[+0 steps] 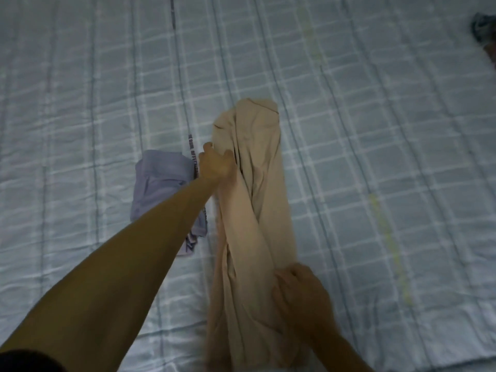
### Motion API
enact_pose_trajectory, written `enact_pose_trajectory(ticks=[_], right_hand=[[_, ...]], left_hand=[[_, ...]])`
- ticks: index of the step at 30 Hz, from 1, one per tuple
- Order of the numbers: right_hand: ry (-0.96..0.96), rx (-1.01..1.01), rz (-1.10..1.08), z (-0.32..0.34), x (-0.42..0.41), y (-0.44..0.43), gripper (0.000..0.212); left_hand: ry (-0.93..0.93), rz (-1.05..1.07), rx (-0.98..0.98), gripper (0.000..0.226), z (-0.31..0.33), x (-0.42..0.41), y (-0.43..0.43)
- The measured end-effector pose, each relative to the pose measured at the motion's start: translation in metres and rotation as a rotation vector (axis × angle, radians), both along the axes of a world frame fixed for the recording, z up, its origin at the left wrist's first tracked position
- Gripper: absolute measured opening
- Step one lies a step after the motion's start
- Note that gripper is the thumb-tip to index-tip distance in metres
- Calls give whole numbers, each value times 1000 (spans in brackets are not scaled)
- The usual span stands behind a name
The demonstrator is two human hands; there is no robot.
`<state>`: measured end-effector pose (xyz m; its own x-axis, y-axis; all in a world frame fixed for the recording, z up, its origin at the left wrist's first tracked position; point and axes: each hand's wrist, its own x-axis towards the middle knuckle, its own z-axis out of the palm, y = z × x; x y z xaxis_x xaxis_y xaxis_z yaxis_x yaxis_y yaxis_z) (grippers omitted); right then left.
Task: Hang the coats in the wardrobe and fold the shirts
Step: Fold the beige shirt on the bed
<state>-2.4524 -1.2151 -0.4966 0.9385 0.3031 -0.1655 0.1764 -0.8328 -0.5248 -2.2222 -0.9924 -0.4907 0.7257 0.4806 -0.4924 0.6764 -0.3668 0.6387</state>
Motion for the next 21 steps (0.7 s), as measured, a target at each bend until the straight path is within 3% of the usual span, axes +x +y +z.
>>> enact_pose_trajectory(ticks=[3, 5, 8, 12, 15, 18, 19, 21], right_hand=[[-17, 29, -38, -6, 33, 23, 33], [12, 60, -63, -5, 52, 38, 38], [13, 129, -161, -6, 72, 49, 40], [43, 149, -314, -9, 84, 48, 45], [43, 172, -439, -13, 79, 40, 47], [-85, 248, -476, -13, 75, 37, 38], [-136, 242, -430, -12, 74, 39, 36], [-208, 198, -255, -7, 70, 48, 38]], left_hand=[[11, 138, -124, 43, -5, 24, 2], [-122, 126, -102, 25, -2, 41, -1], [-414, -104, -63, 18, 24, 55, -36], [-381, -531, -191, 25, 19, 50, -76], [-547, -584, 139, 30, 5, 27, -67], [-746, -566, 414, 44, -4, 11, -59], [-677, -605, 400, 51, -11, 11, -57], [-341, -715, 330, 67, -26, 13, -57]])
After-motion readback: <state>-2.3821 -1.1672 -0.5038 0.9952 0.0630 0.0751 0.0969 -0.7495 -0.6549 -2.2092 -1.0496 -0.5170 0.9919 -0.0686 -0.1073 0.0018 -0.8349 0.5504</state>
